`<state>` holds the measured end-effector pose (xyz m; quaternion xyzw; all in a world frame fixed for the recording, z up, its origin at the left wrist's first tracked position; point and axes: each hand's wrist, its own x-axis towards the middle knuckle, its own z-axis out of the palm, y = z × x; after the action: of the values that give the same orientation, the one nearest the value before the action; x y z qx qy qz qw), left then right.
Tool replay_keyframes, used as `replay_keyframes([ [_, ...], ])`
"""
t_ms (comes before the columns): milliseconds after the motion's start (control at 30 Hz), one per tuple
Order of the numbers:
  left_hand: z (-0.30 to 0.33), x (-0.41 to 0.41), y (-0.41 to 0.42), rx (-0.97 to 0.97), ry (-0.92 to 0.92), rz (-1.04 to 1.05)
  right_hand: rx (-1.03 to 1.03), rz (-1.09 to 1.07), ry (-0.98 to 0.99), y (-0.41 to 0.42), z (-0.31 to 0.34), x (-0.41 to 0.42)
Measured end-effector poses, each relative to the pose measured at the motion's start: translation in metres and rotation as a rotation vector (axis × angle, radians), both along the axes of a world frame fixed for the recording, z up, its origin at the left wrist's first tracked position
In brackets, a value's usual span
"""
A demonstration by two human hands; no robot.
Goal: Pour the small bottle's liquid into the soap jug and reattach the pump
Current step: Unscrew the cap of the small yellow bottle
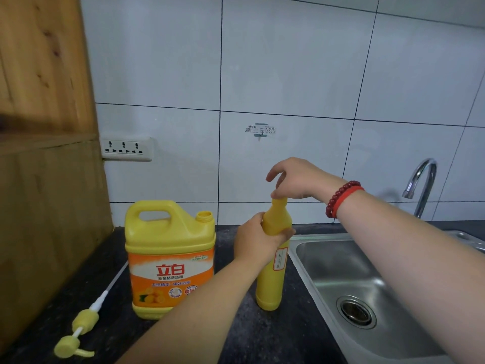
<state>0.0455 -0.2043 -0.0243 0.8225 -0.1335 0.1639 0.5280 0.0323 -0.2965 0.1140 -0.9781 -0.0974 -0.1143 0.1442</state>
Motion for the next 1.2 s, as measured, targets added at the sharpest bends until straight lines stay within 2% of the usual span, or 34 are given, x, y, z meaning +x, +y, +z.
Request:
replay_keyframes([
  [200, 0.0, 0.0, 0.0, -0.003, 0.002, -0.002, -0.069, -0.074, 0.076, 0.001, 0.001, -0.003],
  [533, 0.0, 0.0, -0.001, 0.015, 0.007, 0.008, 0.025, -0.038, 0.13, 0.002, 0.001, -0.006],
  [633, 0.0, 0.0, -0.001, 0.02, 0.016, 0.007, -0.015, -0.042, 0.112, 0.002, 0.0, -0.005],
  [733, 0.0, 0.0, -0.001, 0.018, 0.02, -0.001, 0.027, -0.04, 0.05, 0.0, 0.004, -0.005],
  [800, 0.0, 0.001, -0.001, 0.011, 0.018, 0.001, 0.194, -0.017, -0.041, -0.005, 0.009, -0.004],
  [933, -0.002, 0.003, -0.001, 0.001, 0.016, 0.011, 0.826, 0.105, -0.209, -0.021, 0.009, -0.011],
  [1033, -0.002, 0.004, -0.001, -0.002, 0.019, 0.011, 1.158, 0.146, -0.228, -0.039, -0.011, -0.021],
  [1133, -0.002, 0.003, -0.001, 0.006, 0.026, 0.014, 1.354, 0.096, -0.203, -0.059, -0.049, -0.029],
  [1200, -0.001, 0.004, -0.001, 0.005, 0.028, 0.014, 1.401, 0.026, -0.183, -0.071, -0.08, -0.034],
])
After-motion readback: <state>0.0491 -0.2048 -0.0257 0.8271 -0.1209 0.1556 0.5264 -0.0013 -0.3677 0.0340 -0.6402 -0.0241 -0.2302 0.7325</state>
